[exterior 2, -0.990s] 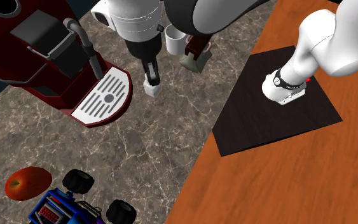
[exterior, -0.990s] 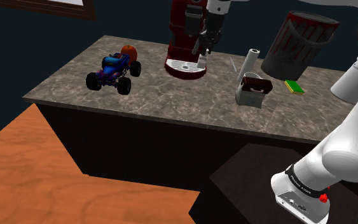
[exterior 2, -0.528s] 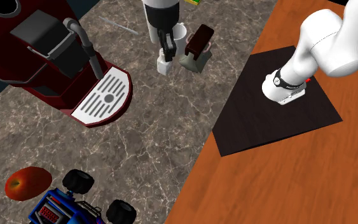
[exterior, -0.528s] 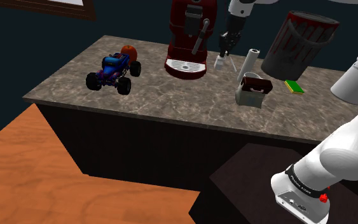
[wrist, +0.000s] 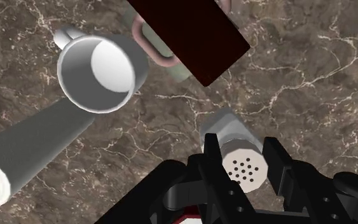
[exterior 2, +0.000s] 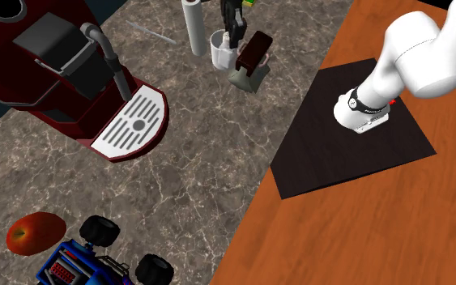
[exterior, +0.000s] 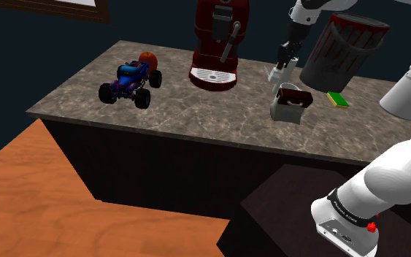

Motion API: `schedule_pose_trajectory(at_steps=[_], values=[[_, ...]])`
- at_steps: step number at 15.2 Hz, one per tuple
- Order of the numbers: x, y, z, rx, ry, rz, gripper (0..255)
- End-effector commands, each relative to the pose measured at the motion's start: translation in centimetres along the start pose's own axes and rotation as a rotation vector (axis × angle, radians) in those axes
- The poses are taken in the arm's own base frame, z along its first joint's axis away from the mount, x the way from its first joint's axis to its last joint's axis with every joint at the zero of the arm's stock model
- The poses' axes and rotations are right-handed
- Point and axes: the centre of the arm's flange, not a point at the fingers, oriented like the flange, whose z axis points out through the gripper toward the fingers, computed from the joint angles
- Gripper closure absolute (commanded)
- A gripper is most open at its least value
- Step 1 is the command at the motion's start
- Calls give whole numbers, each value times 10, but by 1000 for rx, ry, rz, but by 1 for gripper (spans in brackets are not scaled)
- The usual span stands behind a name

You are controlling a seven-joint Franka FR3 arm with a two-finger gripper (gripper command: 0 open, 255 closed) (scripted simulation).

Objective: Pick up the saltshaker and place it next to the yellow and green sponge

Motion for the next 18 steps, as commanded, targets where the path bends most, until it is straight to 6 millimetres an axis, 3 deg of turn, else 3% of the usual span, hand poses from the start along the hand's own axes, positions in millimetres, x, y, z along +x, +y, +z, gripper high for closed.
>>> schedule_pose_trajectory(at_steps=[1, 18], values=[[-15, 21, -3, 0, 0, -2, 255], [-159, 193, -8, 0, 0, -2, 255]])
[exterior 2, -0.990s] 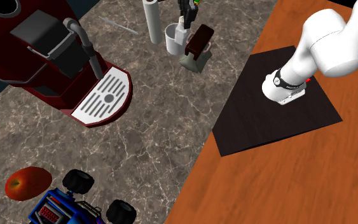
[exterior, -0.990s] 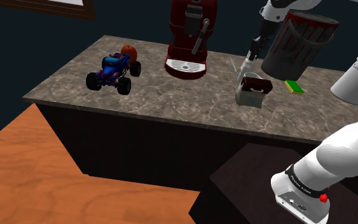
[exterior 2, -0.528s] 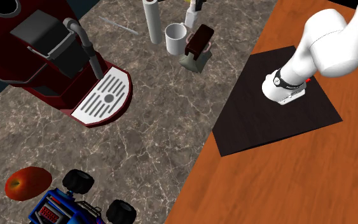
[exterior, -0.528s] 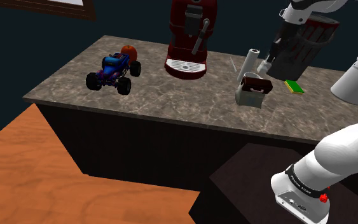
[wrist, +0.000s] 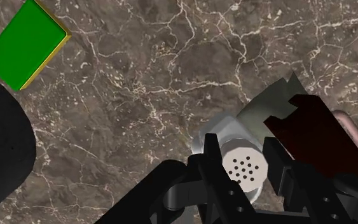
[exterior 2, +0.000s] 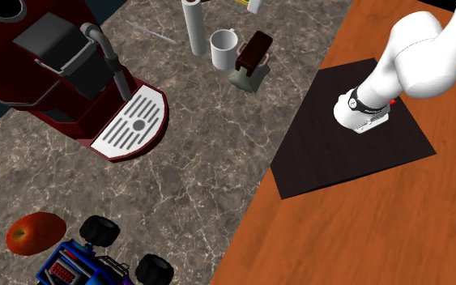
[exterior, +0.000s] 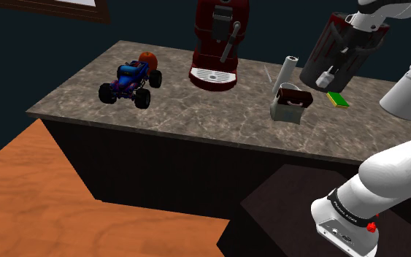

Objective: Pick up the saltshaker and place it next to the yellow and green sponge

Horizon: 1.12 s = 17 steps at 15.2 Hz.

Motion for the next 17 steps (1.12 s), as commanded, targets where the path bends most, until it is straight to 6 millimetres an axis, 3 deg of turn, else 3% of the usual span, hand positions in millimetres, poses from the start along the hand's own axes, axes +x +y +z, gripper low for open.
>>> schedule_pose_trajectory(at_steps=[1, 14, 17], values=[[-16, 20, 0, 0, 0, -2, 255], [-128, 154, -4, 0, 0, -2, 255], [-128, 154, 12, 0, 0, -2, 255]])
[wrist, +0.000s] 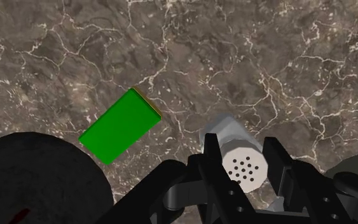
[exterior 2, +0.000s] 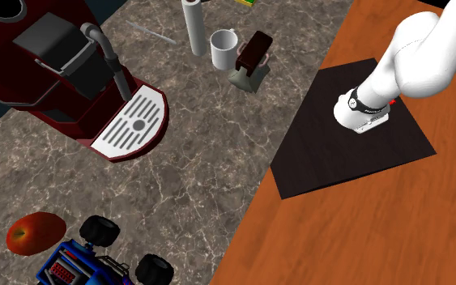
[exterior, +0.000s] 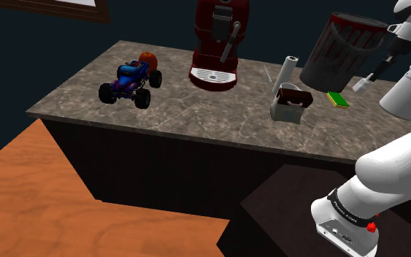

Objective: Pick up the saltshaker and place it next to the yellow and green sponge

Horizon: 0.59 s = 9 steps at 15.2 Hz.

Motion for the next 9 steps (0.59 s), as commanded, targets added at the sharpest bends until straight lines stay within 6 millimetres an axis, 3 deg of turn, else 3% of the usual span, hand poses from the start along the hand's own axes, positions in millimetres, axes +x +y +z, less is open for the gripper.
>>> schedule_pose_trajectory(at_steps=[1, 9], values=[[-2, 2, 9, 0, 0, -1, 255], [-2, 3, 51, 0, 0, -1, 255]])
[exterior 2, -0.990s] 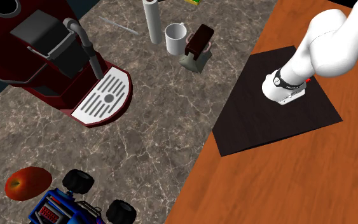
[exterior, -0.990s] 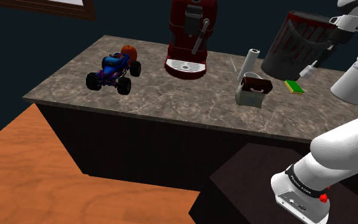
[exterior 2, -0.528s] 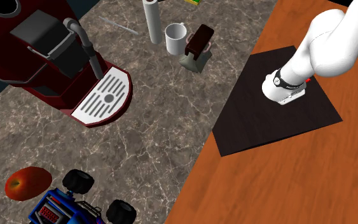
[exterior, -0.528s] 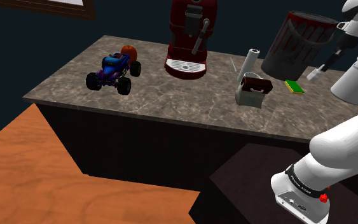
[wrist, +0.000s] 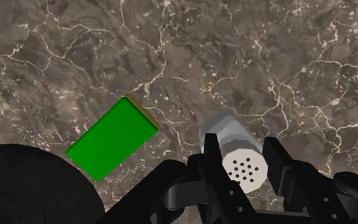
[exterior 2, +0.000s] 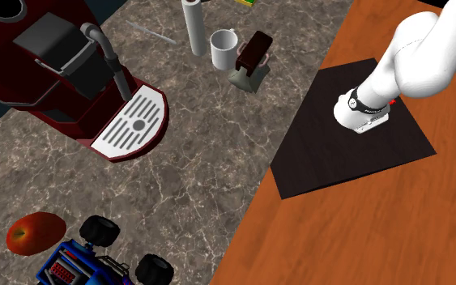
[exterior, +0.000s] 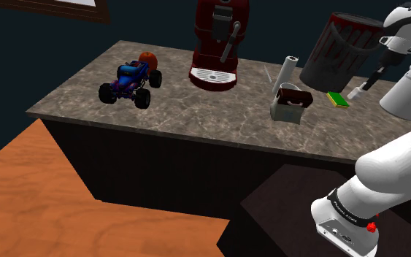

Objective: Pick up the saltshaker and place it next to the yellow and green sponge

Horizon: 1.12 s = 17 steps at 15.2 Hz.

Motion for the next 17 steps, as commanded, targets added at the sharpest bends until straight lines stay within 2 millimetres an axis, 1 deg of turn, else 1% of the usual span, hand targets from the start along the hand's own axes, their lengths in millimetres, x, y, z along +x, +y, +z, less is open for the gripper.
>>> schedule_pose_trajectory(at_steps=[1, 17], values=[[0, 1, 11, 0, 0, 0, 255], [0, 3, 98, 0, 0, 0, 255]])
